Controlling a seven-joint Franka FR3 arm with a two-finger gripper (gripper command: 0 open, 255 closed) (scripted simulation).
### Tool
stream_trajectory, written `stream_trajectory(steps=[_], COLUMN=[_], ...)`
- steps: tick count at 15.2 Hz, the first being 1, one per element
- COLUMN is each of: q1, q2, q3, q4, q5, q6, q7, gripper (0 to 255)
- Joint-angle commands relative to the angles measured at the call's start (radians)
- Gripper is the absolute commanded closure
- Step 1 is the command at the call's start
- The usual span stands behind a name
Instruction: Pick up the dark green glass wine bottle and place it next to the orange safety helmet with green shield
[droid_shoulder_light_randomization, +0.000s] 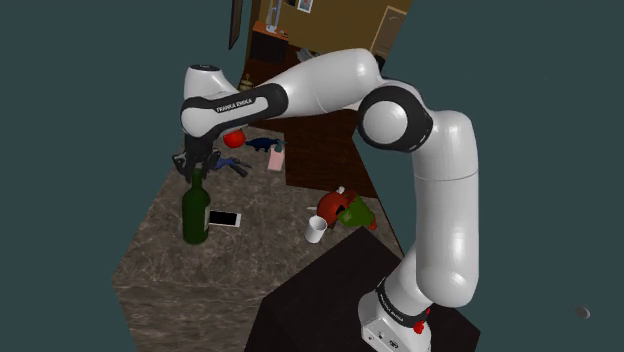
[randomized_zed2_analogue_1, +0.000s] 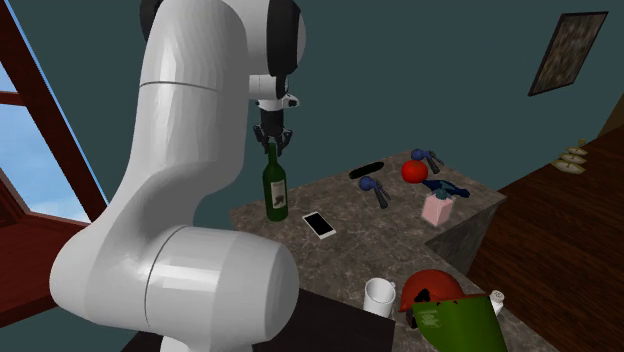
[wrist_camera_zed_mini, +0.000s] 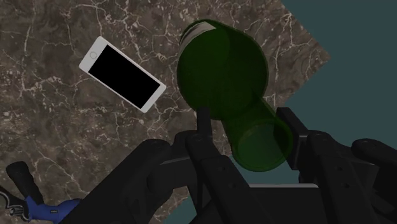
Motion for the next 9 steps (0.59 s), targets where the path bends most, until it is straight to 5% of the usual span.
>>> stream_trajectory(steps=[1,9], q1=[-0.001,-0.003], q2=[-0.013,-0.063], q3=[0.001,0.005], q4=[0.008,0.041], q5=[0.002,0.008], q6=[-0.02,-0.103], q7=[0.0,0.0], gripper=[255,255])
